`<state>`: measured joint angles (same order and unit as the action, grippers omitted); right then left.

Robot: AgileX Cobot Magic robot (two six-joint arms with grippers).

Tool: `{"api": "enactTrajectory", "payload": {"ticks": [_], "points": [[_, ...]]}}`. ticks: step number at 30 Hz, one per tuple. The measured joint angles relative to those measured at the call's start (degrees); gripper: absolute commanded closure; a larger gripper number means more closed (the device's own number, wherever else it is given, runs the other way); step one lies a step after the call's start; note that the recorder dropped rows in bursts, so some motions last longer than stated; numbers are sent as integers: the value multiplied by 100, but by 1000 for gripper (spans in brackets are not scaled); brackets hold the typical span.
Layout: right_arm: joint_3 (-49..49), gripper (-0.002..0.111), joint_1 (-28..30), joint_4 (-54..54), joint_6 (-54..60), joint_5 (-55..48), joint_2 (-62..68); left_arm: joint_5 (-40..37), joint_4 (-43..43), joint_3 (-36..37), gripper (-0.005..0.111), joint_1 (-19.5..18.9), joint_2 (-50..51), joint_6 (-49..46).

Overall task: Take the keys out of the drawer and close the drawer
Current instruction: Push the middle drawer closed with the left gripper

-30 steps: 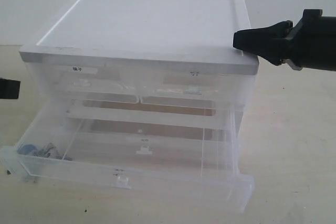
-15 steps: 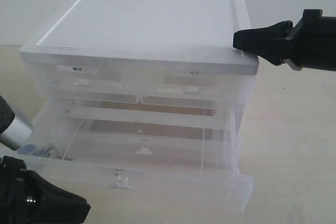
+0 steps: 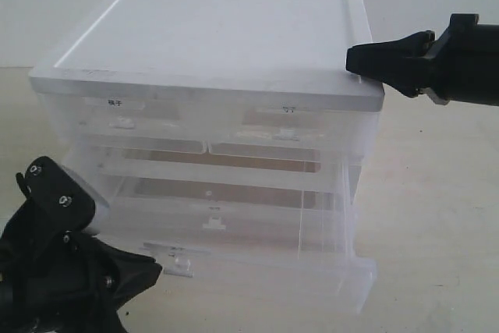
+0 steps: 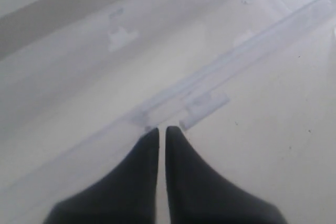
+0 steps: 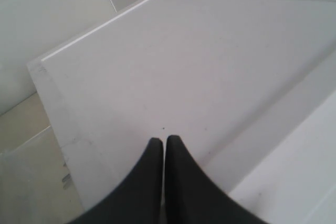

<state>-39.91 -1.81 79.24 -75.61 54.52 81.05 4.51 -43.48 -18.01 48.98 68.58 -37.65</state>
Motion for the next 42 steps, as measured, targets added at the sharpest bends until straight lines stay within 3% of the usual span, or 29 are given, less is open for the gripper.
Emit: {"api": "enactTrajectory", "payload": {"ticks": [6,20,32,42], "points": [[0,109,0,0,0,0,0,588,1,-307,102,221,307,0],[0,109,0,0,0,0,0,1778,12,-895,102,232,1520,-35],[0,109,0,0,12,0,0,2301,70,-1487,102,232,2287,150],[0,109,0,0,12,0,0,2721,-162,-1529,102,236,2375,308]]}}
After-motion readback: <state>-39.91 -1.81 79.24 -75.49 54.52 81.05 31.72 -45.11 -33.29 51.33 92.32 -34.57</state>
